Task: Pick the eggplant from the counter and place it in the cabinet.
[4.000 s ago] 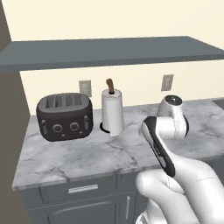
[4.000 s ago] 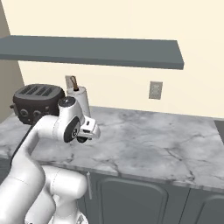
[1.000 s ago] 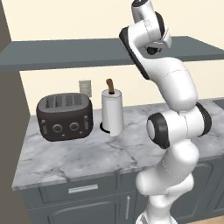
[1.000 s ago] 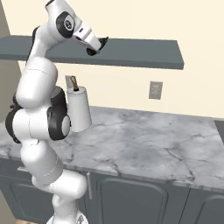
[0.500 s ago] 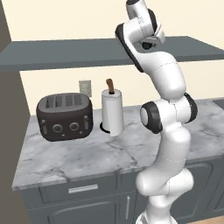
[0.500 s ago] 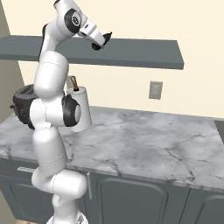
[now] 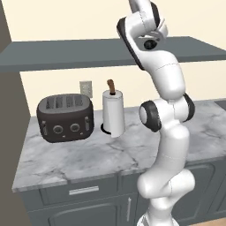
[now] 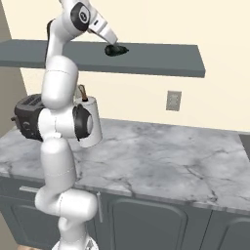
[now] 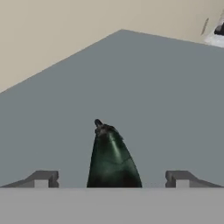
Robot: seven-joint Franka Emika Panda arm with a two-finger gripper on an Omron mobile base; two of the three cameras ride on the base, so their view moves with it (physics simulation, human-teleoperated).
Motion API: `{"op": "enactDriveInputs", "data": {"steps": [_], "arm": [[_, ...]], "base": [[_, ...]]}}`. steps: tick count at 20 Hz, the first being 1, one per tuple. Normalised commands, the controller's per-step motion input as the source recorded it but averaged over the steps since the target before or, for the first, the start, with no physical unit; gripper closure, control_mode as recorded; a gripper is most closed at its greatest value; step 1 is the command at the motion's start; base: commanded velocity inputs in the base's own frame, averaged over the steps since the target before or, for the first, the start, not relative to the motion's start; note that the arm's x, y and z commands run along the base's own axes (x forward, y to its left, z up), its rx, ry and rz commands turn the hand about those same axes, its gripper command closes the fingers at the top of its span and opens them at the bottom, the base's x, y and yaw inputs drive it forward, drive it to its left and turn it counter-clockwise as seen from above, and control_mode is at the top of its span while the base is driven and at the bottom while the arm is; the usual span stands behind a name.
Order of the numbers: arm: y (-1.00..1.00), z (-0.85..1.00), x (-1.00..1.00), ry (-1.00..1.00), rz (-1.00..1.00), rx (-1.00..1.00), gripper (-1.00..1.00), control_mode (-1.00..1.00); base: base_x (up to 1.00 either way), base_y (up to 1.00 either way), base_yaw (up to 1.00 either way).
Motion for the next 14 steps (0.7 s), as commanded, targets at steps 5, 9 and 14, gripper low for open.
{"op": "enactDriveInputs", "data": {"steps": [5,9,14], "arm": [[-0.07,-0.01,-0.98,-0.15,0.00,-0.02,-1.00,-1.00],[0.00,-0.27,-1.00,-0.20,0.03,-0.04,-1.00,-1.00],[-0.04,-0.54,-1.00,-0.23,0.04,-0.05,-1.00,-1.00]], "base": [[0.00,0.00,0.00],[0.00,0.00,0.00],[0.00,0.00,0.00]]}}
